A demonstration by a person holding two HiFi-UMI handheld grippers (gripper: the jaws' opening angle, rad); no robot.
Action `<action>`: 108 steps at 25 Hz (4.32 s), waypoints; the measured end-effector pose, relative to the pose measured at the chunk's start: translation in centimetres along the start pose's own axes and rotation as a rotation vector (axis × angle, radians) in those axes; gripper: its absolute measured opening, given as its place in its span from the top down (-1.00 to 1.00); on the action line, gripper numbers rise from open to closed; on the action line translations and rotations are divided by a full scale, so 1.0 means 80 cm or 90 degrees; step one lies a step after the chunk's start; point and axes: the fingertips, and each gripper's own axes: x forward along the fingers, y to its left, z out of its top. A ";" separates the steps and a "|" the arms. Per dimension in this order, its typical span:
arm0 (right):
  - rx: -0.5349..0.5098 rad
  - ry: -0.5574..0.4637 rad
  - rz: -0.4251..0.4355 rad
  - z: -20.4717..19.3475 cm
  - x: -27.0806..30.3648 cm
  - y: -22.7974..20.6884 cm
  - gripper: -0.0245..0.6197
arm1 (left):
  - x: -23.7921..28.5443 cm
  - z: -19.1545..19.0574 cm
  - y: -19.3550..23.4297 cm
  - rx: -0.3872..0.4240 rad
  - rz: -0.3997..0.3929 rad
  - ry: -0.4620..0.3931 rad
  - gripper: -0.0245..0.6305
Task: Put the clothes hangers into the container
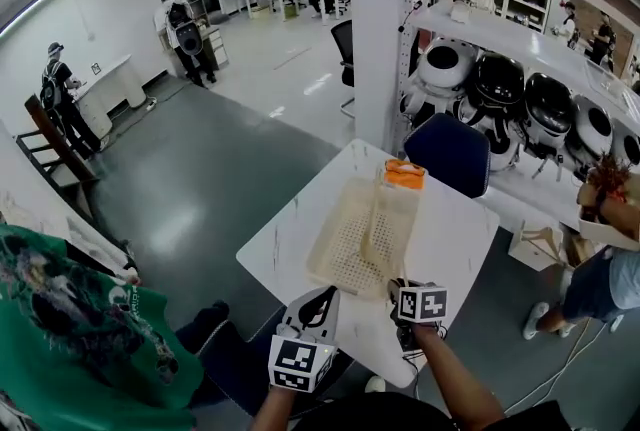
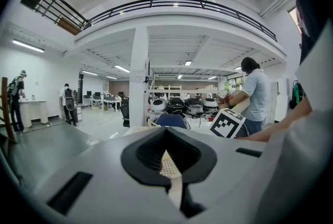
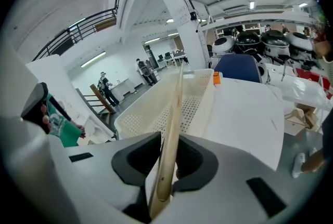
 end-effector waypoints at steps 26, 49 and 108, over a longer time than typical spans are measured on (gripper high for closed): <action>-0.045 0.009 -0.006 -0.001 -0.006 -0.005 0.25 | -0.003 0.000 -0.006 -0.008 -0.011 -0.006 0.91; -0.064 -0.050 -0.030 -0.002 -0.065 0.009 0.23 | -0.033 0.006 -0.044 0.006 -0.047 -0.022 0.91; -0.181 -0.309 0.000 -0.024 -0.252 0.209 0.87 | -0.191 -0.027 -0.059 -0.033 -0.078 -0.060 0.91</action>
